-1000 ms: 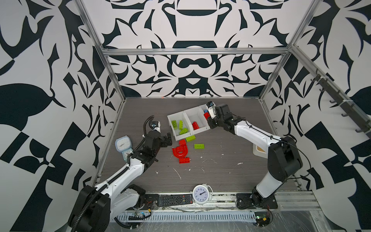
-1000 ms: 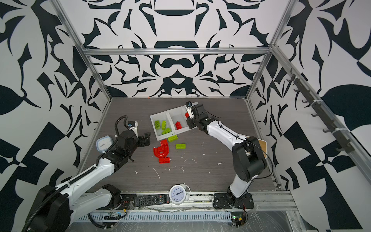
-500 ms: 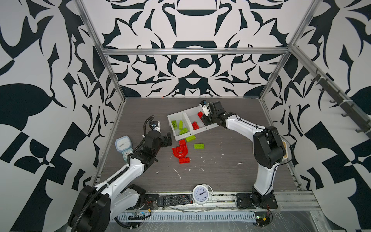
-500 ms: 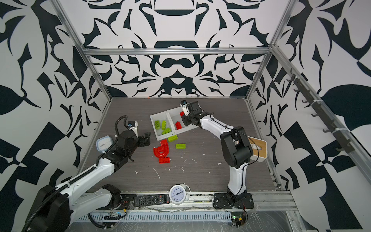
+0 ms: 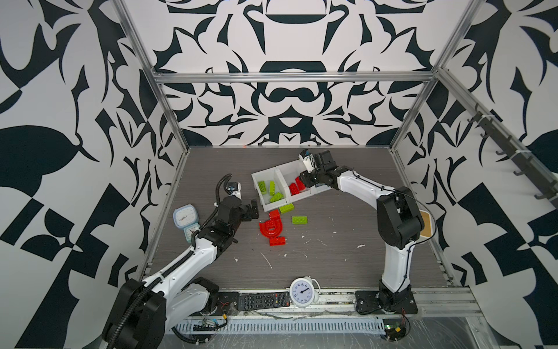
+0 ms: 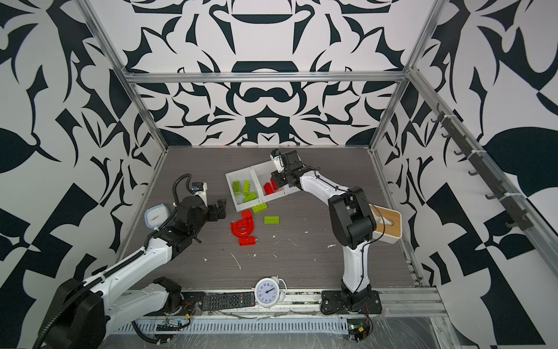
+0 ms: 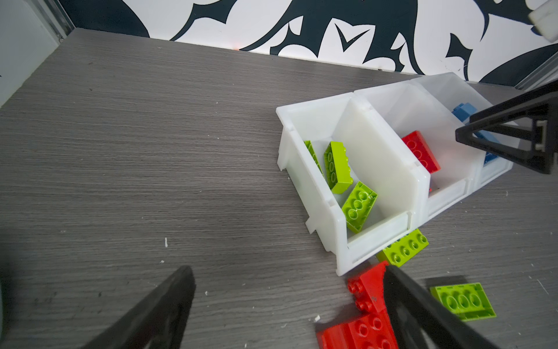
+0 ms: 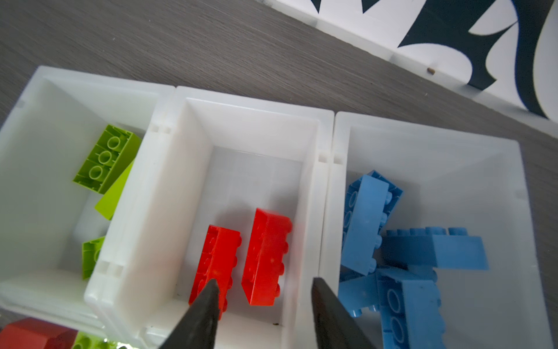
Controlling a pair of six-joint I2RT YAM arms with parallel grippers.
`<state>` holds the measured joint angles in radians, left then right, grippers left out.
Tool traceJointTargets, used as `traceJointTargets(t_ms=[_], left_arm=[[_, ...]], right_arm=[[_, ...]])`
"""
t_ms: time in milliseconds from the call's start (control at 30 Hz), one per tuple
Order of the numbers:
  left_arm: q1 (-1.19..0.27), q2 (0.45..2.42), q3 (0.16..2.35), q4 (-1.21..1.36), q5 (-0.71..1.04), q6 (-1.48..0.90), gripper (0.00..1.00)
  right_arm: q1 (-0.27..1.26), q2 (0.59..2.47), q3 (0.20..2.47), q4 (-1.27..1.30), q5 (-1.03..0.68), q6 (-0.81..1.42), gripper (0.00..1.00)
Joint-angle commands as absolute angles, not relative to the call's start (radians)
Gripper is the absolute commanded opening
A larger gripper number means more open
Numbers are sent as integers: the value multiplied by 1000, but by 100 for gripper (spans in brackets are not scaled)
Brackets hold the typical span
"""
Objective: Sort the legos into containers by color
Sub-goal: 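Move the right gripper back over a lime-green brick near the bin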
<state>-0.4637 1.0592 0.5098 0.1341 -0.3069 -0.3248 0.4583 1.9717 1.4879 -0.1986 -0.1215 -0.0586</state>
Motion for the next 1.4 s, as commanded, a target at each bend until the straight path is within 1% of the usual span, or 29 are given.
traceJointTargets(t_ms=[0,133,233,400,533,667,1000,1367], left_arm=[[-458,1038,505,135,-314,-333,100],[-459,1037,503,136,-317,-332,100],[-459,1032,504,135,-319,-332,100],[-458,1014,491,149,-317,-331,100],[-458,1012,489,153,-311,-330,100],[-458,1016,491,152,-310,-330,100],[-458,1002,488,149,-318,-329,100],[-458,996,487,148,-316,-328,100]], right_arm=[[456,1935,1518,-230,-143,-61,59],[458,1861,1445,-250,-207,-78,60],[463,1778,1331,-228,-272,-89,61],[476,1635,1131,-156,-330,-97,64],[485,1595,1050,-131,-371,-97,65],[514,1603,1032,-136,-398,-115,66],[653,1719,1118,-237,-220,-238,67],[672,1814,1167,-291,-166,-295,68]])
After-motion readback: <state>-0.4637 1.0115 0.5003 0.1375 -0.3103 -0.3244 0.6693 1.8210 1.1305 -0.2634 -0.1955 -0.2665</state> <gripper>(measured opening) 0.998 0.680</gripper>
